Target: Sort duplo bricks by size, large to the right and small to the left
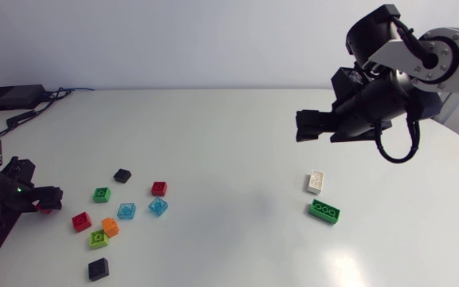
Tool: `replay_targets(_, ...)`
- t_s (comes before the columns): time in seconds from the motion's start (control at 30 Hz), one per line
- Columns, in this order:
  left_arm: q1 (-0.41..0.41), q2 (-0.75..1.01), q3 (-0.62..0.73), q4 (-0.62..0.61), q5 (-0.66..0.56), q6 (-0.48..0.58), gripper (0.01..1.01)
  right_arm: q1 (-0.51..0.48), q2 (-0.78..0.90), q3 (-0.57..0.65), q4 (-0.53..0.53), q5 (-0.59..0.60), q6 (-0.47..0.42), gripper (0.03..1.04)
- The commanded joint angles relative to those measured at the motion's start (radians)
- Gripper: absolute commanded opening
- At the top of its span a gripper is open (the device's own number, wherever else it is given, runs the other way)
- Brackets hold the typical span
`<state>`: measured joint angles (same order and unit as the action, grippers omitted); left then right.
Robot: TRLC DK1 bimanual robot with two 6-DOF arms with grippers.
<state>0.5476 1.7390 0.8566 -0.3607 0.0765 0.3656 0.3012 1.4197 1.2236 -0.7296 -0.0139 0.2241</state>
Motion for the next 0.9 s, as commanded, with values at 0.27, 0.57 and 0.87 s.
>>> replay_targets(0.27,-0.117,-0.021,-0.060,0.012,0.025,-0.024,0.272,0.004,-0.021,-0.026,-0.011,0.011,0.008,1.00)
replay_targets(0.57,-0.370,-0.021,-0.110,0.029,0.026,-0.017,0.270,0.004,-0.030,-0.050,-0.010,0.011,0.011,1.00)
replay_targets(0.87,-0.638,0.022,-0.048,0.028,0.016,-0.077,0.274,-0.002,-0.047,-0.072,-0.010,0.011,0.009,1.00)
